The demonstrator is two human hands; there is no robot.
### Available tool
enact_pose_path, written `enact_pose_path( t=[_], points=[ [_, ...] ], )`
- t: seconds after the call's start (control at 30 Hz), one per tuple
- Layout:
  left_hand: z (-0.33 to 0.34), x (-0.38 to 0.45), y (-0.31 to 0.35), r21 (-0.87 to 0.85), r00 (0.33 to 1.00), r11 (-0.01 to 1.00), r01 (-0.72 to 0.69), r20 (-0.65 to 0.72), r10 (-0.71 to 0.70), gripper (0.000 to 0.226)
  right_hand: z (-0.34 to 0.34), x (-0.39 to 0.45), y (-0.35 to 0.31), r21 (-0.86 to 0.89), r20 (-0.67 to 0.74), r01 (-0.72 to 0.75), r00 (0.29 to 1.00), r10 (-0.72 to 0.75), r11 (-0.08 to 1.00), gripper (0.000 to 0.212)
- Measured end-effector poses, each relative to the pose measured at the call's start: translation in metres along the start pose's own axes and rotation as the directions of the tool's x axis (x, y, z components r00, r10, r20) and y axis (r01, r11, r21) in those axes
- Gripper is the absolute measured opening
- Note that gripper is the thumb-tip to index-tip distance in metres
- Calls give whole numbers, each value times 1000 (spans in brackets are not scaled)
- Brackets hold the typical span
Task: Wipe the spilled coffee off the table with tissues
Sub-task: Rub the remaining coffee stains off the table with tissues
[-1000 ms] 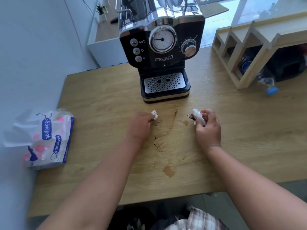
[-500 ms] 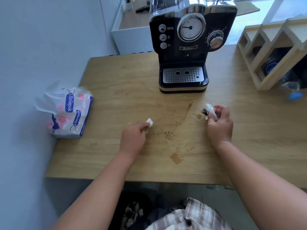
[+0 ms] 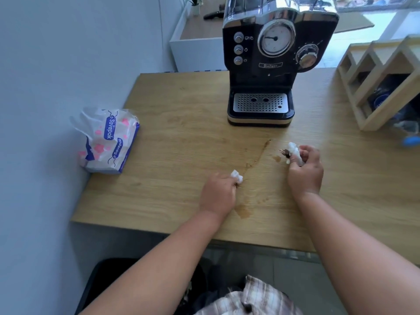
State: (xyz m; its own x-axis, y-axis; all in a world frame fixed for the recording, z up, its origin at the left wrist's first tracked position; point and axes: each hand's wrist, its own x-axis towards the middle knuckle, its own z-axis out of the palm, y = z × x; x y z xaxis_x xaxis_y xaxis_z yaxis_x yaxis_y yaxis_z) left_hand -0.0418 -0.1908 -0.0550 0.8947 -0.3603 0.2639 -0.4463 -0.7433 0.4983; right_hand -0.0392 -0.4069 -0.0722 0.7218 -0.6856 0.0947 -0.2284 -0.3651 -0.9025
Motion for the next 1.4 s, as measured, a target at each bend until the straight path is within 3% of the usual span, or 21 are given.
enact_pose_path(
  t=[0.2, 0.3, 0.47, 0.5, 0.53, 0.57, 0.63, 0.73, 0.83, 0.9, 1.03, 1.23, 1.3, 1.4],
  points=[
    [-41, -16, -47, 116, 956, 957, 267, -158, -248, 21, -2, -2, 1, 25, -19, -25, 999, 26, 999, 25],
    [-31, -23, -40, 141, 975, 968, 206, -118, -190, 19, -3, -3, 0, -7, -15, -25, 1000, 25, 1000, 23],
    [7, -13, 17, -26, 992, 995, -97, 78, 99, 25, -2, -4, 0, -70, 91, 15, 996, -9, 997, 23],
    [7, -8, 23, -103, 994, 993, -58, 81, 67, 24, -3, -4, -1, -70, 113, 16, 994, -8, 997, 23],
    [2, -2, 26, -212, 995, 975, 69, 80, -53, 22, -5, -2, -4, -55, 136, 4, 991, 3, 999, 22],
    [-4, 5, 23, -324, 969, 914, 246, 101, -225, 20, -7, 1, -8, -25, 157, -26, 987, 30, 999, 19],
    [-17, 18, 2, -501, 842, 683, 532, 222, -492, 18, -9, 14, -16, 11, 200, -99, 975, 94, 995, 13],
    [-39, 30, -32, -640, 701, 362, 678, 415, -580, 22, -5, 40, -29, -64, 298, -180, 935, 191, 981, 9],
    [-48, 33, -48, -609, 629, 262, 749, 527, -571, 31, 8, 61, -41, -102, 352, -228, 902, 249, 968, 8],
    [-48, 33, -57, -557, 613, 310, 771, 514, -600, 30, 15, 67, -47, -101, 345, -231, 904, 252, 968, 9],
    [-42, 32, -59, -418, 646, 501, 757, 365, -671, 37, 19, 60, -46, -68, 281, -219, 932, 229, 973, 9],
    [-42, 38, -63, -340, 609, 509, 791, 350, -712, 33, 21, 50, -40, -44, 259, -167, 950, 173, 985, 11],
    [-44, 38, -59, -334, 637, 544, 769, 343, -690, 33, 21, 50, -40, -55, 258, -156, 952, 165, 986, 11],
    [-46, 30, -50, -347, 769, 688, 637, 226, -598, 33, 22, 50, -40, -61, 250, -143, 956, 154, 988, 11]
  ],
)
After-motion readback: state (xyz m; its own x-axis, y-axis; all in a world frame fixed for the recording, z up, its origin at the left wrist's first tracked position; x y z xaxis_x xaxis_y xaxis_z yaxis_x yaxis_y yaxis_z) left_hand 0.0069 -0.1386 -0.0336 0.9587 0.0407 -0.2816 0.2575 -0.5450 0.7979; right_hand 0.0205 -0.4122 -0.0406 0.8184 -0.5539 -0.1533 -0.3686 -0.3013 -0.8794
